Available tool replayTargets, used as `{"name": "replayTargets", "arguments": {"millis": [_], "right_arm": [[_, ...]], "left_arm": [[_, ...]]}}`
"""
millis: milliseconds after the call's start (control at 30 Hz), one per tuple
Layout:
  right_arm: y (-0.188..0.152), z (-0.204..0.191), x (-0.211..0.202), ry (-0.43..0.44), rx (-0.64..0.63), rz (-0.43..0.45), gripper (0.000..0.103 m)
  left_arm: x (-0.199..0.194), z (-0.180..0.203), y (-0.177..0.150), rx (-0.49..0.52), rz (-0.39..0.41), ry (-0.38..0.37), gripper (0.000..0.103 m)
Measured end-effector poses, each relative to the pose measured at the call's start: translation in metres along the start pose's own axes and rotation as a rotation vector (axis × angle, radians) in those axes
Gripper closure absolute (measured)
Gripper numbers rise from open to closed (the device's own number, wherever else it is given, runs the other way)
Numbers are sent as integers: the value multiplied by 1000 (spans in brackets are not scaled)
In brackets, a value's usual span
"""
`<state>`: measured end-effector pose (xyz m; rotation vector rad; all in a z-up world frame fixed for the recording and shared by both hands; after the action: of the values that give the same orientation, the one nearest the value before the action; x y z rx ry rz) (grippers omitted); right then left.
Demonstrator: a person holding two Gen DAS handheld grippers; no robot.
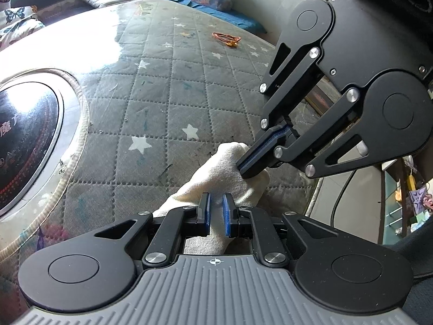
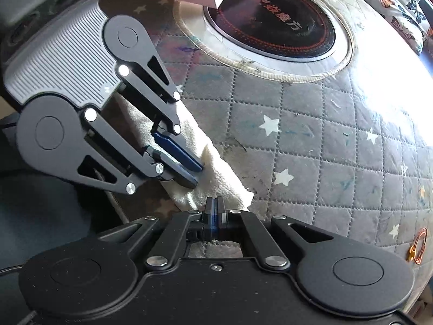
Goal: Fold shopping bag
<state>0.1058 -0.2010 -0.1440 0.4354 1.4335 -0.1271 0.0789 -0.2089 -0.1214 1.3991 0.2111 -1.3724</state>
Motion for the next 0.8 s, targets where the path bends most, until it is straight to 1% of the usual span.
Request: {"name": "replayTargets", "arguments": {"millis": [100,267,400,467,567,633,800], "right_arm": [[1,0,0,-4,-3,-10,103],[10,0,-4,-6,6,21,103],[15,-3,1,-17,-4,25,103],[17,-5,7,-5,-3,23,103],[18,-8,17,2,-5,22,103],[18,-9,17,0,-2,25,103],[18,-8,16,13,16,39,103]], "left_arm": [[-1,3,1,-4,4,-3,91],[-9,11,0,-1,10,-2,91],[-1,7,4,-8,10,-2,91],[-11,9,-2,2,5,-1,92],[-13,10,-2,-4,8,4,94],[-15,10,-3,-5,7,7,96],[-26,7,-7,-27,8,15,96]]}}
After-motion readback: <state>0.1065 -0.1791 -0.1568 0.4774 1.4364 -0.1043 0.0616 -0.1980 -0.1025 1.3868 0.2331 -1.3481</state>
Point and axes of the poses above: each gripper's, at about its wrist camera, not at the fingertips, and x roughly the way its jaws point, z to its right, y to its top, the point moved 9 cm from there along x, roughly the way its jaws point, and after that the axes turned 5 degrees about -x, right-handed, at the moved point
